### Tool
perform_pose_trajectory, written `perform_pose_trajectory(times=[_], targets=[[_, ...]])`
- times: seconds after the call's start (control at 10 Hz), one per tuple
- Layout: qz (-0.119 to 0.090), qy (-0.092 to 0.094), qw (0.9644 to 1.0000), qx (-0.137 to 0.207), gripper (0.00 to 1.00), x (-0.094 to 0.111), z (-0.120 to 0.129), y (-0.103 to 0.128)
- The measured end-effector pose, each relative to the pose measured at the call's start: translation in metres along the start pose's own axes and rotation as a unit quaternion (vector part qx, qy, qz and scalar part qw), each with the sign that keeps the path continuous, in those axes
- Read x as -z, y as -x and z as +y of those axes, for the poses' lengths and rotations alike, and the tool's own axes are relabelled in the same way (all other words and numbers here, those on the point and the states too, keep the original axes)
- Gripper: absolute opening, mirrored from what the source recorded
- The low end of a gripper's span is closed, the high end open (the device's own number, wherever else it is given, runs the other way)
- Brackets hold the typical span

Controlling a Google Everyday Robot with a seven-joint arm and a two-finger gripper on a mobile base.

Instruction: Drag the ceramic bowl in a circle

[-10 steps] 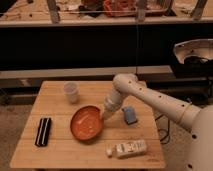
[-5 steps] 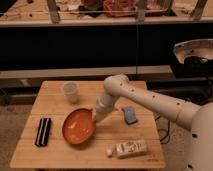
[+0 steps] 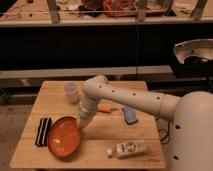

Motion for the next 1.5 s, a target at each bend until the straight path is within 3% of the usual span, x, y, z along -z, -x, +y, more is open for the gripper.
perform_pose_trajectory(times=[0.2,0.4,0.7,0.9,1.2,1.5], targets=[[-0.005,0.002,0.9998,0.019,0.00,-0.004,-0.010,0.001],[-0.001,-0.002,1.0000,0.001,0.00,-0.001,0.006,-0.006],[0.008,-0.019,0.9985,-0.052,0.00,0.009,0.060,-0.014],[0.016,-0.031,0.9953,-0.090,0.00,0.016,0.094,-0.013],[0.022,-0.037,0.9919,-0.120,0.00,0.018,0.110,-0.001],[0.021,-0.034,0.9888,-0.144,0.00,0.017,0.118,0.042]])
